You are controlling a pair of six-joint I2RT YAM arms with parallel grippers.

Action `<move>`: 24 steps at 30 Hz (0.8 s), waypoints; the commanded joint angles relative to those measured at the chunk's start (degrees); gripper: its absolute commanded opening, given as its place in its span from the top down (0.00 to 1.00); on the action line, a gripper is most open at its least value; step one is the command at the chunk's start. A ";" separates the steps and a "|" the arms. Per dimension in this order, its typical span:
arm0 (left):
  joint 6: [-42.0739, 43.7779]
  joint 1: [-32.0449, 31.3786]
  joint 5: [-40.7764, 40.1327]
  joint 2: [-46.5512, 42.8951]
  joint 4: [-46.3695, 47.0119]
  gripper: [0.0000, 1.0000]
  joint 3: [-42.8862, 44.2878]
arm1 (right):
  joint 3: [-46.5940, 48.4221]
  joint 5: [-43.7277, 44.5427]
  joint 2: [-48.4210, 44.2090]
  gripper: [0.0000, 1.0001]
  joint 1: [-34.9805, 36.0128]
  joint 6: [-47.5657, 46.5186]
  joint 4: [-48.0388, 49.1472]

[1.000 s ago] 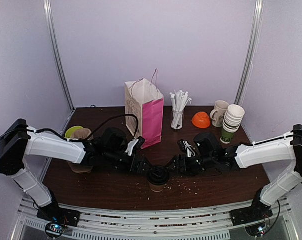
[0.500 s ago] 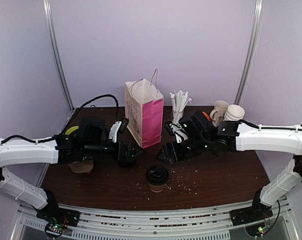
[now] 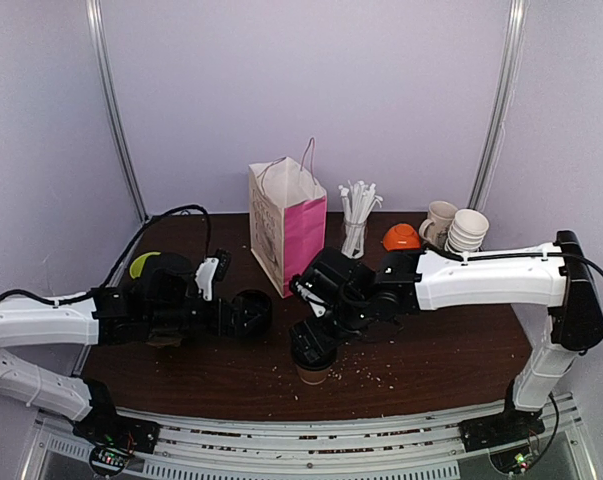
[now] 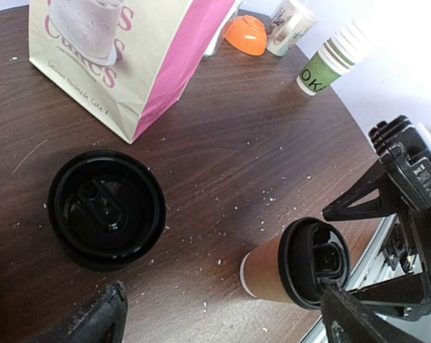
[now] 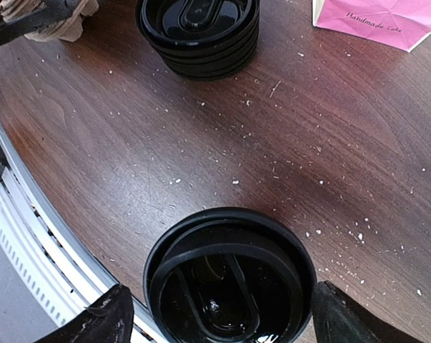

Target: Pack the takeout coffee

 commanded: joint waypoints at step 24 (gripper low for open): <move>0.08 -0.14 -0.96 -1.10 1.68 0.02 -2.83 | 4.38 5.18 4.12 0.20 2.53 -2.34 -7.75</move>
